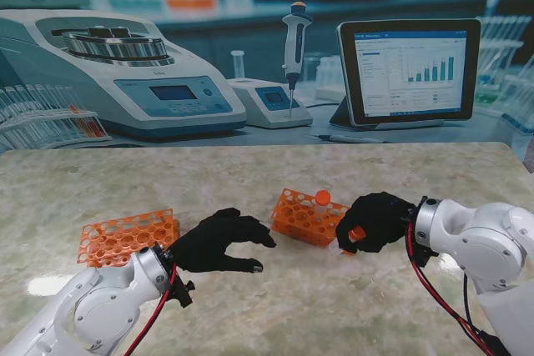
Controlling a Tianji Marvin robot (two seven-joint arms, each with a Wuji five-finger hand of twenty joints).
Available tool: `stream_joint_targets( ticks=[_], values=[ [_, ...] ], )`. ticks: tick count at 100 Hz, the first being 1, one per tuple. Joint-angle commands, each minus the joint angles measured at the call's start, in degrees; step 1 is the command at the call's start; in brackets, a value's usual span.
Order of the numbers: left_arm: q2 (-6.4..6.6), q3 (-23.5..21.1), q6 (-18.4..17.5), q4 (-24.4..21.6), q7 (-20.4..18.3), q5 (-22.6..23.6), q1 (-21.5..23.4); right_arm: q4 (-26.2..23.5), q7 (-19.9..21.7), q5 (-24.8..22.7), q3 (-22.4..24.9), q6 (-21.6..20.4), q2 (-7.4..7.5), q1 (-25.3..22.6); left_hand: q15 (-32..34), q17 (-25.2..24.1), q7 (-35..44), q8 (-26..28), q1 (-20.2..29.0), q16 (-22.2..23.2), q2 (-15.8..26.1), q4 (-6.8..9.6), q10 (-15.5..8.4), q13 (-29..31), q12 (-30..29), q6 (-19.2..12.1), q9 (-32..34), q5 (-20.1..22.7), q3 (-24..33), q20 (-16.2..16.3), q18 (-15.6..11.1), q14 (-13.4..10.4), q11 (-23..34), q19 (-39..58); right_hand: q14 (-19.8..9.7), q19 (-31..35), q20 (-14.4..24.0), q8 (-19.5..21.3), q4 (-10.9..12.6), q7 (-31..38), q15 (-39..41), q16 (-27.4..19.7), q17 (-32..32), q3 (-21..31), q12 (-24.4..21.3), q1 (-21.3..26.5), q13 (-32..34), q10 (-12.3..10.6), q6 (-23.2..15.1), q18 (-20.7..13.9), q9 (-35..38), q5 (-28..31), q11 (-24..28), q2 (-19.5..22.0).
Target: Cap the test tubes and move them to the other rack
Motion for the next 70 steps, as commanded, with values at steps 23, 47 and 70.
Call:
stream_joint_targets(
  ticks=[23,47,70],
  values=[
    [0.1,0.0,-0.1,0.2,-0.2,0.2,0.4,3.7,2.3,-0.6,-3.4,2.4,0.33,4.0,-1.1,-0.9,-1.1,-0.5,-0.6,-0.4,1.7,-0.56,0.8,-1.4,-1.1,-0.6,-0.6,-0.3,-0.1,-0.8,0.7,-1.6,-1.3,-2.4,-8.6,0.2,0.2,0.2,7.6,5.9,0.0,-0.4,0.7,12.1,0.6,7.8,-0.2,-8.7,6.3,-1.8,4.7,6.2,3.4,13.9],
    [0.08,0.0,0.0,0.5,-0.1,0.3,0.4,6.6,3.4,-0.7,-6.1,3.9,0.44,7.1,-1.1,-0.9,-1.1,-0.5,-0.6,-0.4,1.8,-0.56,0.8,-1.5,-1.1,-0.6,-0.6,-0.2,-0.1,-0.7,0.7,-1.5,-1.3,-2.4,-8.3,-0.1,0.2,0.1,7.2,5.7,-0.3,-0.5,0.6,12.1,0.6,7.9,-0.2,-8.5,6.4,-1.6,4.5,6.1,3.3,13.8],
    [0.08,-0.1,-0.1,0.6,-0.1,0.3,0.4,9.6,3.8,-1.3,-8.8,5.0,0.46,10.3,-1.1,-0.9,-1.1,-0.5,-0.6,-0.3,1.9,-0.56,0.6,-1.4,-1.1,-0.6,-0.6,-0.2,-0.1,-0.7,0.7,-1.6,-1.3,-2.4,-8.0,-0.5,0.1,0.0,6.8,5.5,-0.6,-0.6,0.5,12.0,0.6,8.0,-0.2,-8.4,6.6,-1.3,4.3,6.0,3.2,13.8]
  ],
)
